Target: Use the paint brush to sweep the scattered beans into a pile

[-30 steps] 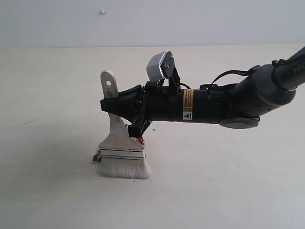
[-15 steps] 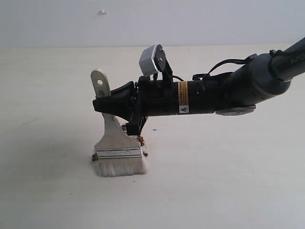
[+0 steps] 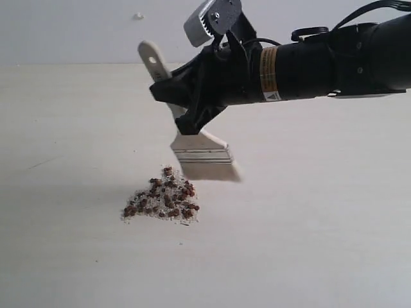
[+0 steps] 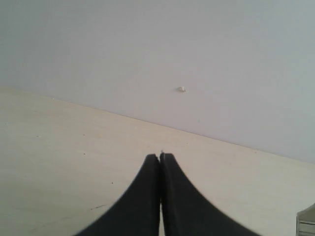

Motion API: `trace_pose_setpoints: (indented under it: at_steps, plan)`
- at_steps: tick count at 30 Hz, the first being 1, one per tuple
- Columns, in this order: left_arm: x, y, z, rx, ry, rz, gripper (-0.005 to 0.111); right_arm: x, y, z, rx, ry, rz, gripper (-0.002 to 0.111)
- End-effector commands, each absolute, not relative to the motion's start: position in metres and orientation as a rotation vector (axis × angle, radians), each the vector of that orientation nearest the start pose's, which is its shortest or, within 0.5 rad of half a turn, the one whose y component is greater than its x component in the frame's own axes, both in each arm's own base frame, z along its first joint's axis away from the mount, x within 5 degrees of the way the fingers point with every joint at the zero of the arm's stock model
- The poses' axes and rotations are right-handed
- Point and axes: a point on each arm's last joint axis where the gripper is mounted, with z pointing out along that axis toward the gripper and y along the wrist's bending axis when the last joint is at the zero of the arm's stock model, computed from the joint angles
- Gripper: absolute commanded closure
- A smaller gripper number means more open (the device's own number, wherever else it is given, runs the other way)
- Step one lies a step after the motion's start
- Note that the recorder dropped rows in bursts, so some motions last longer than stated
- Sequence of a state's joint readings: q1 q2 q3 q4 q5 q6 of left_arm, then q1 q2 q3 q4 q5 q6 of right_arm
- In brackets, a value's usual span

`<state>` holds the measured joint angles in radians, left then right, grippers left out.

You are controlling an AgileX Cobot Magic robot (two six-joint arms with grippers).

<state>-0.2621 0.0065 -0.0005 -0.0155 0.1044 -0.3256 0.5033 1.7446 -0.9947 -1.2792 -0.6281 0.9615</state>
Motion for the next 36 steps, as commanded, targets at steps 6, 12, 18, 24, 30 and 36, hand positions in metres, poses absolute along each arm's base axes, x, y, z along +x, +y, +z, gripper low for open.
trace_pose_setpoints:
  at_steps: [6, 12, 18, 24, 30, 36]
  plan:
    - [0.054, -0.015, 0.204, -0.061, 1.604, -0.476, 0.107, 0.323, 0.167, 0.220, -0.364, 2.185, 0.254, 0.108]
    - [0.054, -0.015, 0.204, -0.061, 1.604, -0.476, 0.107, 0.339, 0.133, 0.222, -0.118, 2.226, 0.233, 0.108]
    - [0.054, -0.015, 0.204, -0.061, 1.604, -0.476, 0.107, 0.344, 0.115, 0.221, -0.057, 2.271, 0.202, 0.108]
    - [0.054, -0.015, 0.204, -0.061, 1.604, -0.476, 0.107, 0.357, 0.095, 0.212, -0.325, 2.472, -0.304, 0.108]
    - [0.054, -0.015, 0.204, -0.061, 1.604, -0.476, 0.107, 0.351, 0.107, 0.196, -0.355, 2.856, 0.315, 0.108]
    - [0.054, -0.015, 0.204, -0.061, 1.604, -0.476, 0.107, 0.355, 0.129, 0.201, -0.264, 2.681, 0.929, 0.108]
